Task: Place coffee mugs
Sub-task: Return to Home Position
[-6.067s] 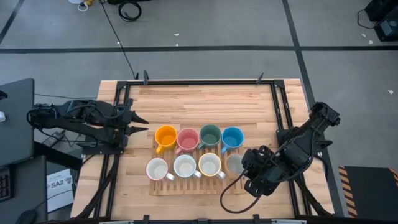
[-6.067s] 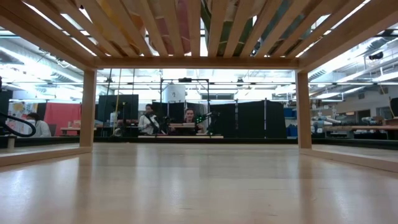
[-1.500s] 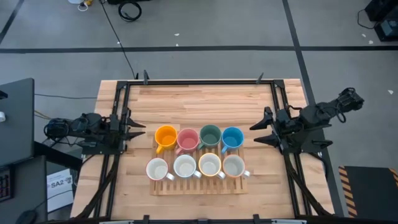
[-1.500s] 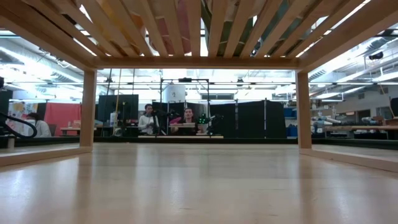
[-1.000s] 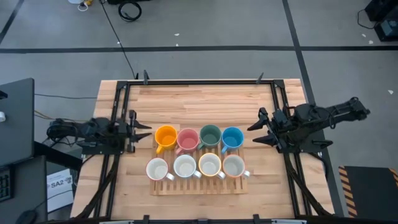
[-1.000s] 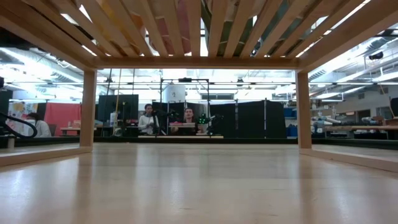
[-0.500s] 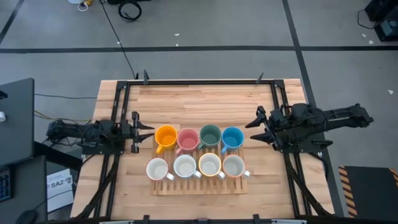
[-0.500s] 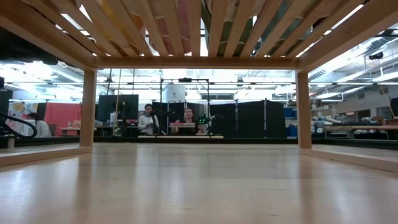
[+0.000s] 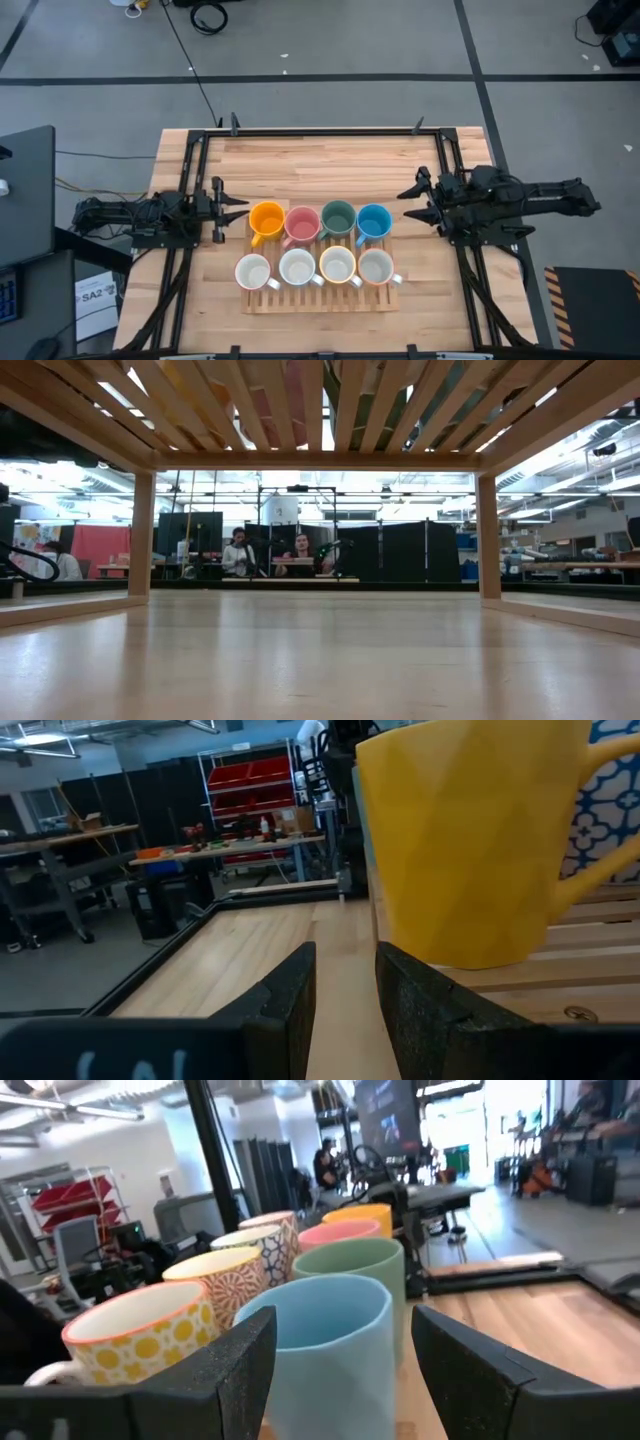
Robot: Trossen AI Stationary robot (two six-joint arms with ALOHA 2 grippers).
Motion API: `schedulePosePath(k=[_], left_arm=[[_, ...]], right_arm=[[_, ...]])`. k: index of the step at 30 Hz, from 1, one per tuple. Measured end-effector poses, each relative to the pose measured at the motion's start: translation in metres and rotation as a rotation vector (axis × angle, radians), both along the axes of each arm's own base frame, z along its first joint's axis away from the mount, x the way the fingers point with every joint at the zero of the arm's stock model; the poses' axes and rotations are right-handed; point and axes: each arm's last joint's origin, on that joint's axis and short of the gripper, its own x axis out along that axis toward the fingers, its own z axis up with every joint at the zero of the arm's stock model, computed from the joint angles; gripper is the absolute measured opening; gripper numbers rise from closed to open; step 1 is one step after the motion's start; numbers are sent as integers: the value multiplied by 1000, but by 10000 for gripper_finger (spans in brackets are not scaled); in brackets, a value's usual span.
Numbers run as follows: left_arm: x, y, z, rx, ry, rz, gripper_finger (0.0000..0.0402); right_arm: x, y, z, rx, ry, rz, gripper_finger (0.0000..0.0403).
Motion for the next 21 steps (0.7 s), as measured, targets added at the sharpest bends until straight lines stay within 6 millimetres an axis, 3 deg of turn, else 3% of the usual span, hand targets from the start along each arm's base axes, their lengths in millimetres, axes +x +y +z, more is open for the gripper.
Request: schedulePosePath(k=[8, 21], left_arm=[[0, 0, -1, 4, 5, -1, 114], [0, 0, -1, 0, 8, -1, 114]], right_arm=[[-17, -2, -15, -8, -72, -20, 239], [-25, -2, -50, 27, -104, -25, 239]])
